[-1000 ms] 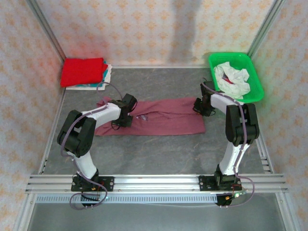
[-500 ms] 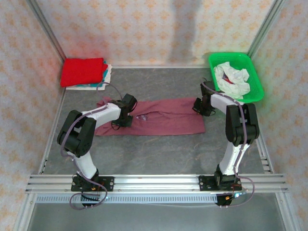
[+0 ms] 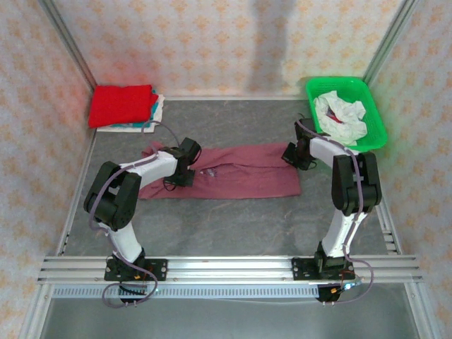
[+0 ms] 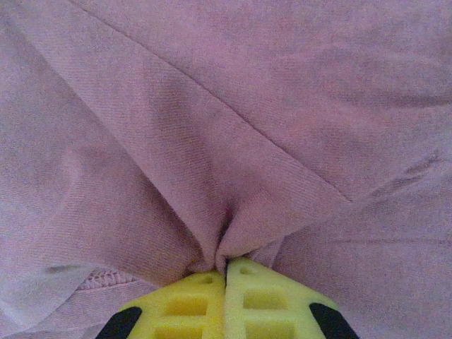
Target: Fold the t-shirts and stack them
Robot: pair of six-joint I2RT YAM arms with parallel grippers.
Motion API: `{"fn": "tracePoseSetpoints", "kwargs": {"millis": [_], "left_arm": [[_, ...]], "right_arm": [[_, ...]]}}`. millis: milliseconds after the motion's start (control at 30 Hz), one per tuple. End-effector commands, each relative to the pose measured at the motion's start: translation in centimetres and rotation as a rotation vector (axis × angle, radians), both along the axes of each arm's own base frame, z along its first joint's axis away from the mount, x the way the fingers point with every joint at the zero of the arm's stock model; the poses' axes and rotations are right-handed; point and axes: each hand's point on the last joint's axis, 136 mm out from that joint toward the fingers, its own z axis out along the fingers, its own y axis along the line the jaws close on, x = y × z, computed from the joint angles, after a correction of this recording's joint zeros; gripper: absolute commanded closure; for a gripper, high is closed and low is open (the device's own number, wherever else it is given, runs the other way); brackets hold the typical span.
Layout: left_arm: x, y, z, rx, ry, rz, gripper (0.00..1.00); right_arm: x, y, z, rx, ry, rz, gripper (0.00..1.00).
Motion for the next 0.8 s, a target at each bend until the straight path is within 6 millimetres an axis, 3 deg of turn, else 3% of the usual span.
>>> {"fn": "tracePoseSetpoints", "kwargs": {"millis": [0, 200, 500, 767], "left_arm": [[-0.2, 0.0, -0.4, -0.013, 0.001, 0.02, 0.98], [-0.3, 0.1, -0.5, -0.01, -0.001, 0.024, 0.98], [-0.4, 0.3, -0.4, -0.003, -0.003, 0.029, 0.98], [-0.3, 0.7, 0.3, 0.014, -0.016, 0.032, 0.99]], "right_arm": [[0.2, -0.5, 2.2, -0.006, -0.044, -0.019, 1.0], [0.5, -0.9, 2.8, -0.028, -0.057, -0.024, 1.0], [2.1, -2.9, 3.2, -0.094, -0.069, -0.043, 1.0], [2.0, -3.3, 3.1, -0.085, -0.059, -0.047, 1.0]]}}
